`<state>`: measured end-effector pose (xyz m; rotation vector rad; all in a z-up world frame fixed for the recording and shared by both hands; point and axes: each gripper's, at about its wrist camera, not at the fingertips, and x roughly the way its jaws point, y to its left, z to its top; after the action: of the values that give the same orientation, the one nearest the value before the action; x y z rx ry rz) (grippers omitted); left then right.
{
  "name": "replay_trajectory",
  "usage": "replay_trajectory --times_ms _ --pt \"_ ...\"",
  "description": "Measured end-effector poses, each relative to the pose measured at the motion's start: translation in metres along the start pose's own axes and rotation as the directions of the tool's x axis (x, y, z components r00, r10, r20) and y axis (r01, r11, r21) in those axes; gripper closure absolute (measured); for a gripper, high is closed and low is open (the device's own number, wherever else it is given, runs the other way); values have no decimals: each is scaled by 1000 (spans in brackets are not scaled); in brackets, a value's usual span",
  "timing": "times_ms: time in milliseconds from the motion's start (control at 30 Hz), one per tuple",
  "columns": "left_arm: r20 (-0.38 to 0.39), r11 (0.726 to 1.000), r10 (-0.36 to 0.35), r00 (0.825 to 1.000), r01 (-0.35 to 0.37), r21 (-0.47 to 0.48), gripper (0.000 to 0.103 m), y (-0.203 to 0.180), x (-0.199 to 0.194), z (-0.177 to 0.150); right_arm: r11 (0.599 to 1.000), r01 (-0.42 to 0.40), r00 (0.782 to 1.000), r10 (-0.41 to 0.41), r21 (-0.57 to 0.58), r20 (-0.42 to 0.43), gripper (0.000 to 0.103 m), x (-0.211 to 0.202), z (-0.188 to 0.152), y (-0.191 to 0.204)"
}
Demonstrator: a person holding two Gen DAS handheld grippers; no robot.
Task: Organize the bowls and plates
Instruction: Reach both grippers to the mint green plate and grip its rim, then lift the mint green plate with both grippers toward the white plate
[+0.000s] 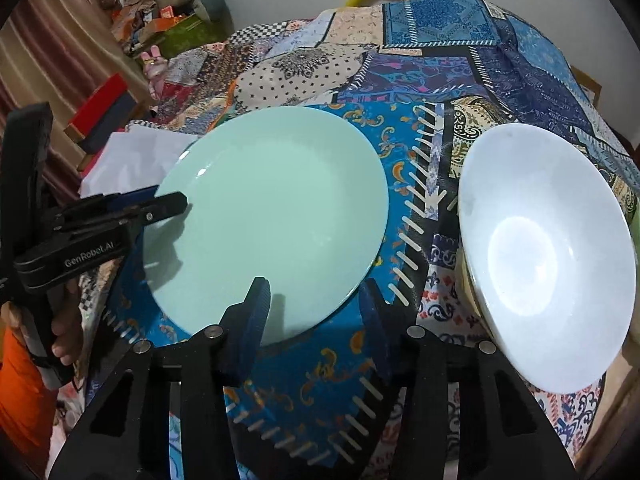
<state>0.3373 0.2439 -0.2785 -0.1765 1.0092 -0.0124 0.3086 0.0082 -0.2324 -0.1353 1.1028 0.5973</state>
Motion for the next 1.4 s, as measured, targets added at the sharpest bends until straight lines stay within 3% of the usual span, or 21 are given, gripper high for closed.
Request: replay_trajectory --times_ms 300,667,833,967,1200,1400 --pt "-13 1000 -8 1000 8 4 73 1 -12 -14 1000 -9 1000 9 6 4 67 -3 -1 -1" --pt "-65 998 41 997 -39 39 73 -5 -53 -72 996 -53 998 51 -67 -33 67 -9 -20 22" --pt "-89 1000 14 996 -14 8 73 -2 -68 -92 993 -68 997 64 -97 -49 67 -11 -29 30" --pt "-96 1000 0 995 0 -2 73 -2 -70 -98 992 -82 995 76 -99 -60 67 -7 -26 28" --pt "-88 999 -12 996 8 -41 73 7 -58 -90 992 -78 995 70 -98 -77 77 9 -14 25" --pt "-47 999 -34 998 32 -43 71 9 -57 -92 990 -66 996 58 -123 -73 79 14 -10 28"
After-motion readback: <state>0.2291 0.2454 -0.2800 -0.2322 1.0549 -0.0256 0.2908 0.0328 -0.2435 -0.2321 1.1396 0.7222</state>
